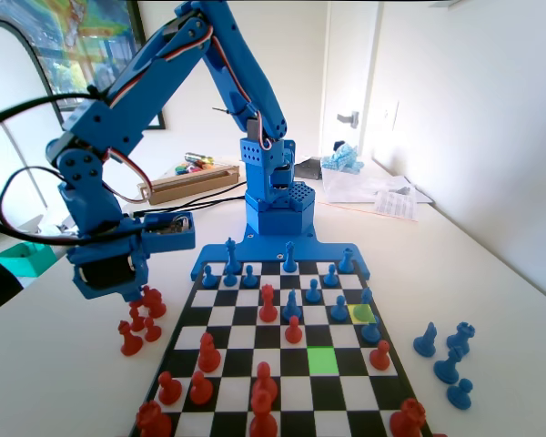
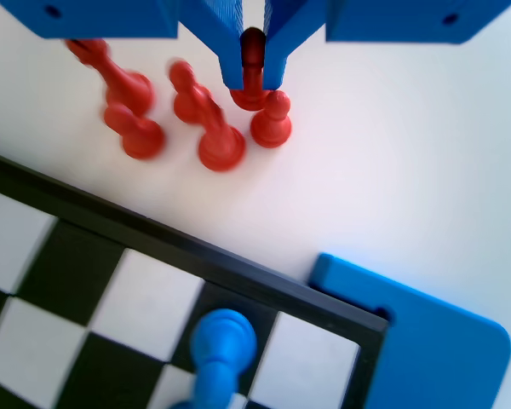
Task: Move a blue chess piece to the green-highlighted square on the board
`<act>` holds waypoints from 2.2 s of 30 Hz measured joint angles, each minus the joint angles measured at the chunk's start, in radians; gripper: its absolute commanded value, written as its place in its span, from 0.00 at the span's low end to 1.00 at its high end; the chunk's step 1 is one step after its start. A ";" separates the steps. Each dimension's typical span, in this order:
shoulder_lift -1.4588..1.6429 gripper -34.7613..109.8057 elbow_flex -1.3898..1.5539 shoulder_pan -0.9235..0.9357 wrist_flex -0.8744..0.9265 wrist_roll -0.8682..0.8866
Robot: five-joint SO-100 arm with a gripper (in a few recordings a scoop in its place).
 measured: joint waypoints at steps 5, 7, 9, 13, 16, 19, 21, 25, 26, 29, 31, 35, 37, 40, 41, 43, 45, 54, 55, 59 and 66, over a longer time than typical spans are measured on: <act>-0.018 0.25 -0.002 0.005 -0.006 -0.018; -0.026 0.25 -0.005 0.005 -0.021 -0.018; -0.037 0.25 -0.009 0.005 -0.029 -0.017; -0.038 0.25 -0.011 0.005 -0.038 -0.021; -0.038 0.27 -0.011 0.005 -0.063 -0.017; -0.052 0.30 -0.011 0.005 -0.071 -0.011; -0.054 0.31 -0.011 0.005 -0.078 -0.018; -0.054 0.34 -0.011 0.005 -0.084 -0.018; -0.054 0.35 -0.011 0.005 -0.084 -0.021; -0.054 0.35 -0.011 0.005 -0.078 -0.035; -0.054 0.35 -0.011 0.003 -0.067 -0.048; -0.054 0.34 -0.037 -0.005 0.000 -0.067; -0.054 0.34 -0.060 -0.008 0.044 -0.077; -0.025 0.34 -0.104 -0.009 0.143 -0.087; -0.009 0.34 -0.130 -0.009 0.186 -0.095; 0.023 0.34 -0.183 -0.011 0.284 -0.114; 0.066 0.34 -0.232 -0.029 0.383 -0.121; 0.272 0.33 -0.310 -0.218 0.574 -0.054; 0.293 0.33 -0.301 -0.250 0.565 -0.038; 0.380 0.32 -0.195 -0.390 0.497 0.041; 0.512 0.32 0.043 -0.604 0.339 0.184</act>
